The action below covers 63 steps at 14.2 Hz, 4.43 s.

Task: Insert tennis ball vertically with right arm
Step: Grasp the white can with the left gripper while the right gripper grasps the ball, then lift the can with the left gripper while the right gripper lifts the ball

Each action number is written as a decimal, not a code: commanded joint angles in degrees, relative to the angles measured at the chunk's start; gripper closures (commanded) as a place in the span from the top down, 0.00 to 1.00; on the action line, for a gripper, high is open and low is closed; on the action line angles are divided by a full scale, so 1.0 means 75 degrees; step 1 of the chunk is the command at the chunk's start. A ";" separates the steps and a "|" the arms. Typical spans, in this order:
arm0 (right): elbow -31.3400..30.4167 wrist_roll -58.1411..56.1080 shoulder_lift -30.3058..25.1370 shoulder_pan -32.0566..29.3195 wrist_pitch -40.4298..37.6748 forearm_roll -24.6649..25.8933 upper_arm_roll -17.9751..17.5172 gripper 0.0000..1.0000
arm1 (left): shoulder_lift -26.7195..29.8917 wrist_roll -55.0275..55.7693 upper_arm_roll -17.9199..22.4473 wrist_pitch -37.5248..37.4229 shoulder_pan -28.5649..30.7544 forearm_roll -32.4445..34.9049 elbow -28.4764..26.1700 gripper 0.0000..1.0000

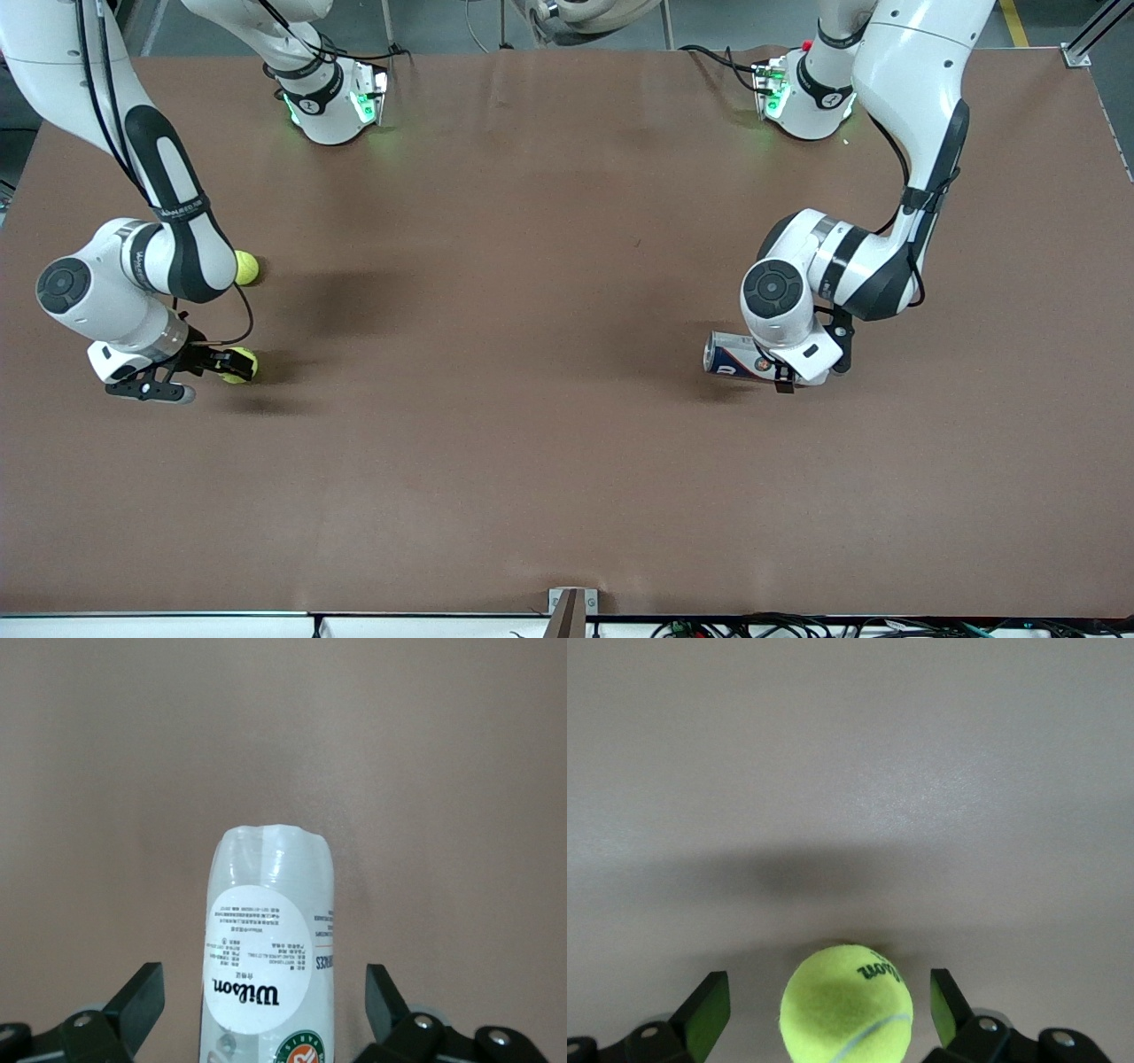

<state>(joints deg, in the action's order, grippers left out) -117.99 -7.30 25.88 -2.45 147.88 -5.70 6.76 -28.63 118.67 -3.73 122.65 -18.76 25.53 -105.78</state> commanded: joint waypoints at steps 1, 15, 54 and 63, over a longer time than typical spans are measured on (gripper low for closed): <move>0.0064 0.0024 0.0206 -0.0002 -0.0030 -0.0107 -0.0011 1.00 | 0.0185 0.0278 -0.0007 0.0229 0.0017 0.0158 -0.0310 1.00; 0.0262 -0.0012 0.0300 -0.0048 -0.0451 -0.0107 -0.0011 0.09 | -0.0050 0.0407 -0.0007 0.0791 0.0076 0.0404 -0.0626 1.00; 0.2935 0.3338 -0.2056 0.0419 -0.7014 -0.0611 -0.0069 0.04 | -0.0061 -0.0317 -0.1612 0.2185 0.0029 -0.3295 -0.0052 0.60; 0.2959 0.5060 -0.2032 0.1555 -0.6581 -0.1535 -0.0069 0.04 | -0.0097 -0.2907 -0.2139 0.3812 -0.0018 -0.7396 0.0053 0.60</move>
<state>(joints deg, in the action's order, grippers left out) -94.96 26.29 11.84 6.60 97.55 -15.20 5.88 -29.59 99.14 -18.54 148.01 -18.80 -24.31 -105.56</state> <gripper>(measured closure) 0.348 0.401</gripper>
